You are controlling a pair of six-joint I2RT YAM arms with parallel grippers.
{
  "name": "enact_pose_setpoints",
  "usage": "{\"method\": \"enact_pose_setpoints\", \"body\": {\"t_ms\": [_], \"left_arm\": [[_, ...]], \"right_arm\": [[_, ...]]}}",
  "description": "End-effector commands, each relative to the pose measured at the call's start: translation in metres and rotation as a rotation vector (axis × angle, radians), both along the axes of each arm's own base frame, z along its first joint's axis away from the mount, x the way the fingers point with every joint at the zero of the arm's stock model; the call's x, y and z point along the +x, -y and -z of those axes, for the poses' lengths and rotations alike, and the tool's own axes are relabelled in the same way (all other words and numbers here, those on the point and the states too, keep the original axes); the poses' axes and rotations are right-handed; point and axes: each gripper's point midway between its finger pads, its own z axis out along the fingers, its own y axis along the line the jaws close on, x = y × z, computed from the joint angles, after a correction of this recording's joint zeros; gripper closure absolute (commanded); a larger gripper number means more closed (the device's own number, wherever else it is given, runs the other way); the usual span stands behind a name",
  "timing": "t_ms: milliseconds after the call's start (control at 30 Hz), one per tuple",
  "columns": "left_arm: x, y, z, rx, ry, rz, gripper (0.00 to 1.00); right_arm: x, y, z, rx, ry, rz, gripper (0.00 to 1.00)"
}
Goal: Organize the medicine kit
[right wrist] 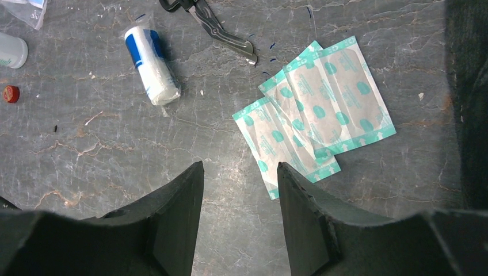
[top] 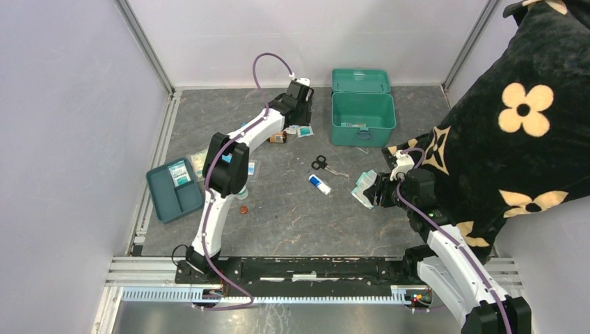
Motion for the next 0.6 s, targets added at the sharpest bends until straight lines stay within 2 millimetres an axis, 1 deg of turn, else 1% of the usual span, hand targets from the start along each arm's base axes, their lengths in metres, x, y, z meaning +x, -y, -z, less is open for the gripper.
{"method": "enact_pose_setpoints", "body": {"t_ms": [0,100,167,433,567], "left_arm": [[0.015,-0.007,-0.011,0.068,0.066,-0.022,0.44],[0.015,-0.016,-0.001,0.109,0.062,-0.052,0.46],[0.015,-0.017,0.005,0.120,0.056,-0.050,0.46],[0.014,-0.010,0.029,0.105,0.018,-0.025,0.46],[0.012,-0.011,0.041,0.110,-0.002,-0.037,0.47]], "right_arm": [[0.006,-0.001,-0.011,-0.001,0.040,-0.010,0.44],[0.007,-0.002,-0.011,0.007,0.036,-0.009,0.44],[0.007,-0.003,-0.010,0.012,0.031,-0.010,0.45],[0.004,0.000,-0.005,0.000,0.023,-0.001,0.45],[0.004,-0.002,-0.003,0.011,0.013,-0.007,0.46]]}}
